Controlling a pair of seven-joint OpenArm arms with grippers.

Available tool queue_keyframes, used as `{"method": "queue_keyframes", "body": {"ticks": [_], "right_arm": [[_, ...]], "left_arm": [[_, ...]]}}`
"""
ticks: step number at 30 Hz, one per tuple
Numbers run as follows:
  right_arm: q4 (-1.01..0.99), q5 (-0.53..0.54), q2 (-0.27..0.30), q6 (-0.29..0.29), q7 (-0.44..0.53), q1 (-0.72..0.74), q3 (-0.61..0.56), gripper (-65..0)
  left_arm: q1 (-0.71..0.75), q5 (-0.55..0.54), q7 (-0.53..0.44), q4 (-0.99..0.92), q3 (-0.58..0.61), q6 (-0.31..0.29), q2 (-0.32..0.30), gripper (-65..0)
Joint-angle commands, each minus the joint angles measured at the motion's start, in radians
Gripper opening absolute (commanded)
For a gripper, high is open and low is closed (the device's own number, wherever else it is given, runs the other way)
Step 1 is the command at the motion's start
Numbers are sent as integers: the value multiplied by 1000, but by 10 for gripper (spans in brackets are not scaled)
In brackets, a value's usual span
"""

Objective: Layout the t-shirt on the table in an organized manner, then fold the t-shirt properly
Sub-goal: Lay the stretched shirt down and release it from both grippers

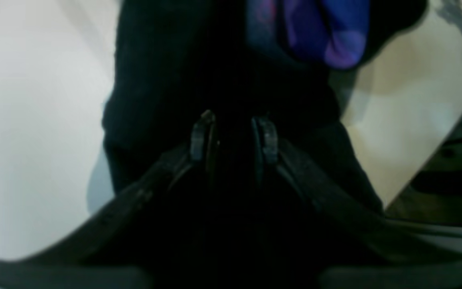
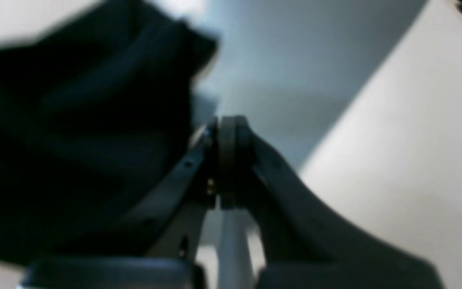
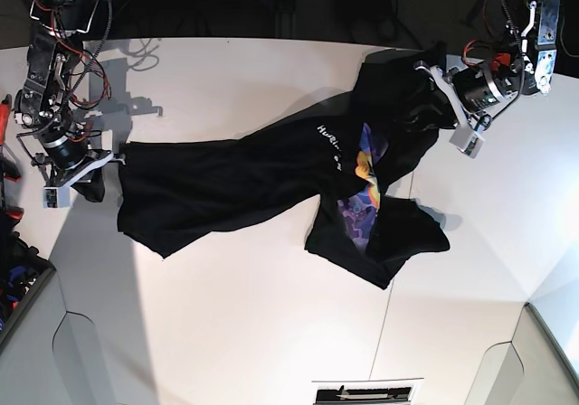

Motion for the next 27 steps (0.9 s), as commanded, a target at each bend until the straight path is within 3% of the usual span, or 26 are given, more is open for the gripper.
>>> {"method": "queue_keyframes", "body": {"ticks": [1, 6, 12, 22, 25, 27], "right_arm": [[13, 40, 14, 4, 17, 18, 15, -650], [15, 174, 3, 39, 17, 23, 21, -650], [15, 207, -60, 41, 17, 61, 9, -650], [15, 106, -132, 38, 13, 127, -192, -650], [14, 51, -149, 38, 13, 129, -285, -564], [3, -33, -156, 37, 14, 130, -349, -550]], "left_arm": [[-3, -2, 21, 5, -17, 18, -22, -491], [-2, -145, 77, 17, -84, 18, -25, -491], [0, -302, 155, 110, -152, 18, -25, -491], [1, -252, 148, 148, -157, 18, -18, -491], [9, -223, 148, 142, -157, 18, -2, -491], [8, -211, 148, 120, -157, 18, 13, -491]]}}
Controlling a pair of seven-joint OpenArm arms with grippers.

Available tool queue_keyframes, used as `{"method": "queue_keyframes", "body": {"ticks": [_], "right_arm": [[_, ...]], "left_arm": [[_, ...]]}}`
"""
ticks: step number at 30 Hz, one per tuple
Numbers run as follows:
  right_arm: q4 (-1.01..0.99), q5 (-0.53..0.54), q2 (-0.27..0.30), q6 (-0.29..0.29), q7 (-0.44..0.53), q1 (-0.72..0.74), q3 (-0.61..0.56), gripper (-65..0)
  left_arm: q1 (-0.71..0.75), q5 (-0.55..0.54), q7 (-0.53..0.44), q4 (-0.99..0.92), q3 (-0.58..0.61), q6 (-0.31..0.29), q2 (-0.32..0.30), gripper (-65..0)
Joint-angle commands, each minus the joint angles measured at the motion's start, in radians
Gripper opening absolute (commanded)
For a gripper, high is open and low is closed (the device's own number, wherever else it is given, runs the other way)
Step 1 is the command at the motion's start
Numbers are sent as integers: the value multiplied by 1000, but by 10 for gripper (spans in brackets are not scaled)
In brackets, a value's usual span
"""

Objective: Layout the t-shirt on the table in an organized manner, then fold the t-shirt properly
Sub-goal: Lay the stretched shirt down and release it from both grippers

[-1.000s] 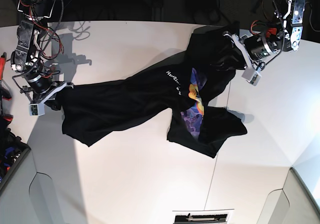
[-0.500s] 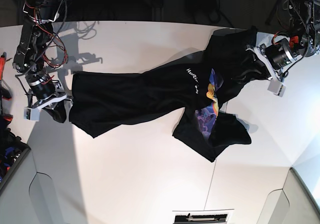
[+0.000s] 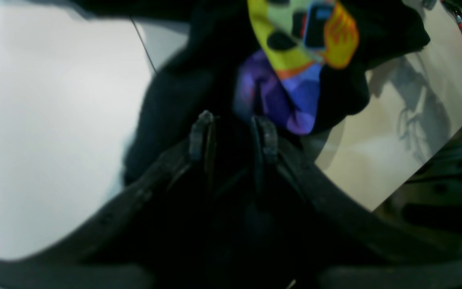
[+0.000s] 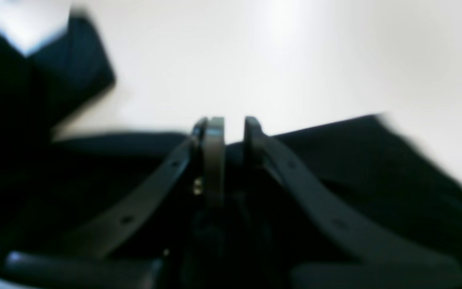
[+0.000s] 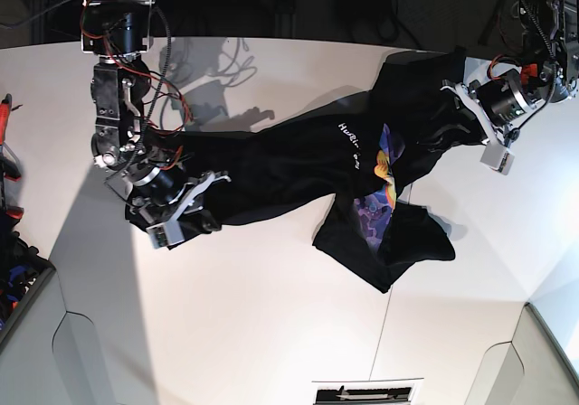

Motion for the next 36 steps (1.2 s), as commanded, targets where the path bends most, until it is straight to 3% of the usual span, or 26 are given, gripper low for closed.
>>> {"method": "queue_keyframes", "body": {"ticks": [1, 4, 7, 12, 16, 22, 27, 31, 36], "right_arm": [[2, -17, 5, 7, 20, 19, -28, -556], [-33, -145, 5, 6, 20, 19, -100, -650], [-75, -233, 11, -26, 24, 19, -116, -650], [-95, -241, 87, -126, 27, 16, -112, -650], [-95, -240, 134, -125, 23, 10, -75, -650], [-95, -134, 154, -115, 16, -21, 34, -650], [-75, -46, 148, -58, 16, -72, 92, -650], [5, -10, 129, -44, 16, -138, 120, -650], [169, 42, 99, -42, 15, -214, 155, -650]], "left_arm": [[-5, -8, -26, -5, -6, -6, -10, -491], [-5, 16, -26, -60, -6, -6, 3, -491], [-5, 31, -25, -113, -6, -6, 3, -491], [27, 37, -26, -136, -41, -6, 1, -491], [91, -31, -19, -136, -119, -6, 2, -491], [206, -197, 26, -116, -154, -6, 8, -491], [223, -226, 22, -19, -157, -6, 26, -491], [176, -221, 9, 110, -195, -6, 26, -491], [8, -161, -52, 172, -181, -6, 10, -491]]}}
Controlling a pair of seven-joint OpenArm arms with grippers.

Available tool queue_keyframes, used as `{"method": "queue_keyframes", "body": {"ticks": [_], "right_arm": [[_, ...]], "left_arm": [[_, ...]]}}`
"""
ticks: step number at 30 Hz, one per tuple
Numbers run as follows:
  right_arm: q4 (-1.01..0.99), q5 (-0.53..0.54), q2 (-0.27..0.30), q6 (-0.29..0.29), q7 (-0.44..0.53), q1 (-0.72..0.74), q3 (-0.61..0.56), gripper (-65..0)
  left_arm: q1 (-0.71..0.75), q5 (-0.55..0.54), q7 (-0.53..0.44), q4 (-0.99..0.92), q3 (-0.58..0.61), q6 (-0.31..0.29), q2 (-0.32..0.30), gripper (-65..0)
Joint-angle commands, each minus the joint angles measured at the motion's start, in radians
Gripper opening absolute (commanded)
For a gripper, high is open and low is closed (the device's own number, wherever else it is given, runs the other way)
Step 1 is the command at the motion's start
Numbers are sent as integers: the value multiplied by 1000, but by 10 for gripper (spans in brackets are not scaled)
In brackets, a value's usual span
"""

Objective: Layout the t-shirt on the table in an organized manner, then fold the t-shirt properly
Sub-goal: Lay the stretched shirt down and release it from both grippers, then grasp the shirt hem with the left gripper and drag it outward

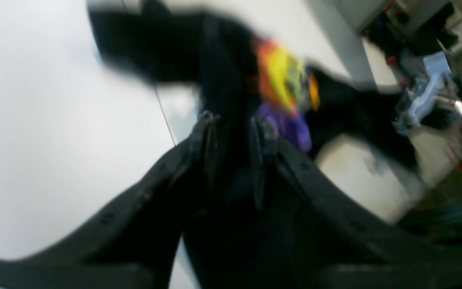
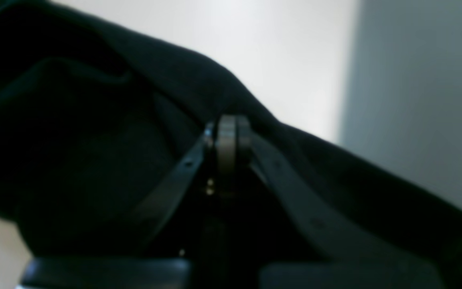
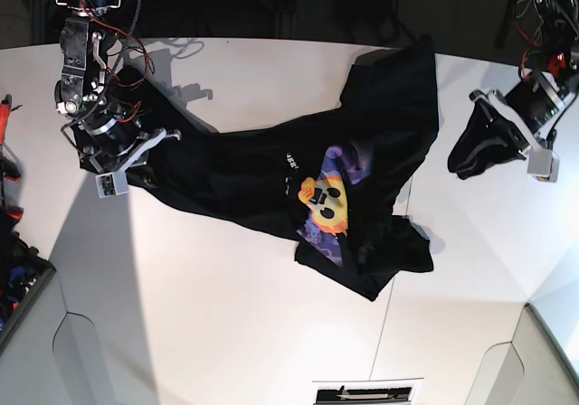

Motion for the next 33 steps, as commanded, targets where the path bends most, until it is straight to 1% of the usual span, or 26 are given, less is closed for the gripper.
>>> {"method": "queue_keyframes", "body": {"ticks": [1, 4, 7, 11, 13, 15, 16, 17, 20, 23, 25, 28, 30, 33], "right_arm": [[49, 27, 5, 8, 18, 3, 9, -650], [125, 63, -8, 8, -23, -5, 10, -650], [168, 97, -30, 9, -65, -2, 10, -650], [177, 104, -62, 11, -95, -3, 10, -650], [177, 104, -77, 11, -118, -3, 10, -650], [177, 104, -90, 12, -147, -3, 10, -650], [177, 106, -93, 12, -159, -3, 10, -650], [177, 112, -97, 13, -170, -4, 10, -650], [177, 134, -97, 29, -174, -14, 9, -650], [177, 137, -100, 30, -174, -24, 10, -650], [177, 137, -100, 29, -174, -34, 10, -650], [177, 133, -100, 30, -183, -52, 10, -650], [178, 134, -100, 31, -187, -68, 10, -650], [185, 157, -100, 31, -186, -94, 10, -650]], "left_arm": [[-47, 17, -43, 11, 13, -7, -13, -491], [-166, 135, -103, -30, 109, -7, -11, -491], [-288, 264, -176, -102, 244, -7, -10, -492], [-461, 395, -249, -216, 417, 53, 11, -492], [-555, 466, -274, -299, 490, 64, 33, -492], [-649, 503, -290, -414, 548, 87, 61, -492], [-694, 503, -293, -479, 571, 104, 77, -492], [-735, 504, -296, -547, 592, 108, 96, -492], [-843, 533, -296, -753, 637, 108, 155, -493], [-912, 610, -304, -903, 650, 108, 209, -536], [-939, 671, -307, -967, 653, 108, 235, -558], [-953, 732, -307, -1019, 653, 109, 250, -597], [-952, 768, -307, -1039, 653, 118, 250, -597], [-952, 825, -319, -1067, 654, 161, 242, -605]]}}
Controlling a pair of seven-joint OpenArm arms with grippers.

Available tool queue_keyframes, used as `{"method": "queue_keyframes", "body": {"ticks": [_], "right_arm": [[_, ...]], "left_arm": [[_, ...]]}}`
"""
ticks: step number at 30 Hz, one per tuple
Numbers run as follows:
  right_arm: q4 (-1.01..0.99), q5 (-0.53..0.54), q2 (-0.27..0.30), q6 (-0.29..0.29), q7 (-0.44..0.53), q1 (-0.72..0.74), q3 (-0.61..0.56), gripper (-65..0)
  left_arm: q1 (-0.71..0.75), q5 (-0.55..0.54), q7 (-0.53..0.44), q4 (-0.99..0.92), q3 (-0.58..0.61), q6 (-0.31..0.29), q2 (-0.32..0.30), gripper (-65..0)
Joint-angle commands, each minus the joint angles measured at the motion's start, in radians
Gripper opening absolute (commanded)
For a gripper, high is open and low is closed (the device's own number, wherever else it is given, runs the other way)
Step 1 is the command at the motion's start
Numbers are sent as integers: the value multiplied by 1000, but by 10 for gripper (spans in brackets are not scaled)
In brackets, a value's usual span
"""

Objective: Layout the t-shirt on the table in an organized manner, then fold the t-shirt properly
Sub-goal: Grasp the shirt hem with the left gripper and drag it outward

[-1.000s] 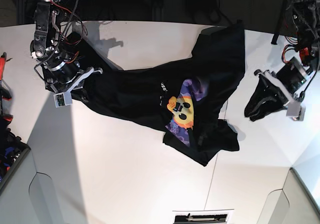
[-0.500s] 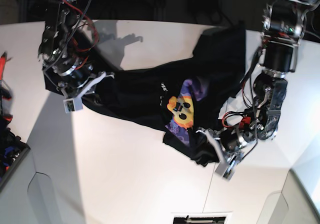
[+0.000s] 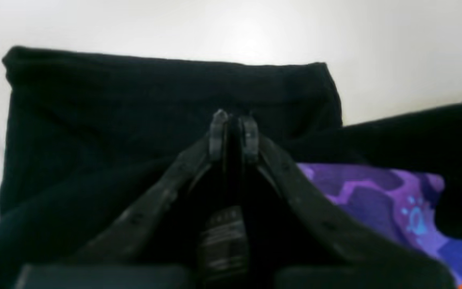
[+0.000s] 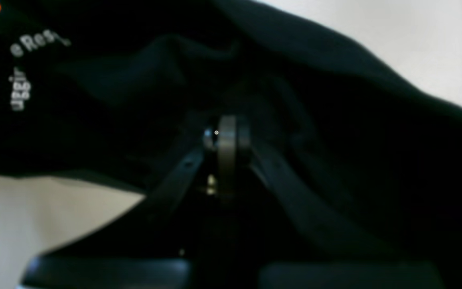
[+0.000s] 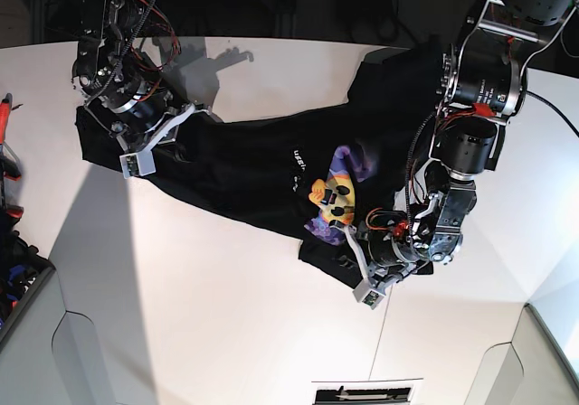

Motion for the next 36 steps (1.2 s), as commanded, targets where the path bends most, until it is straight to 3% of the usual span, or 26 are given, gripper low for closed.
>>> {"method": "queue_keyframes", "body": {"ticks": [1, 8, 13, 21, 26, 34, 36], "right_arm": [[28, 24, 3, 8, 19, -4, 3, -650], [123, 38, 3, 19, 9, -101, 3, -650], [138, 25, 17, 18, -15, -150, 5, -650], [139, 21, 31, 19, -17, -238, 20, -650], [141, 36, 49, 19, -18, -289, 72, -650], [170, 135, 117, 34, -13, -315, 117, -650], [202, 153, 119, 34, -8, -307, 123, -650]], "left_arm": [[-32, 23, -14, 1, -3, 19, -8, -606], [-33, 58, -44, -58, 48, 30, -58, -606], [-37, 97, -80, -64, 138, 165, -85, -606], [-42, 122, -80, -64, 162, 195, -90, -605], [-68, 171, -78, -64, 162, 296, -92, -605], [-164, 166, -50, -64, 162, 306, -92, -605], [-180, 127, -27, -56, 161, 259, -93, -605]]}}
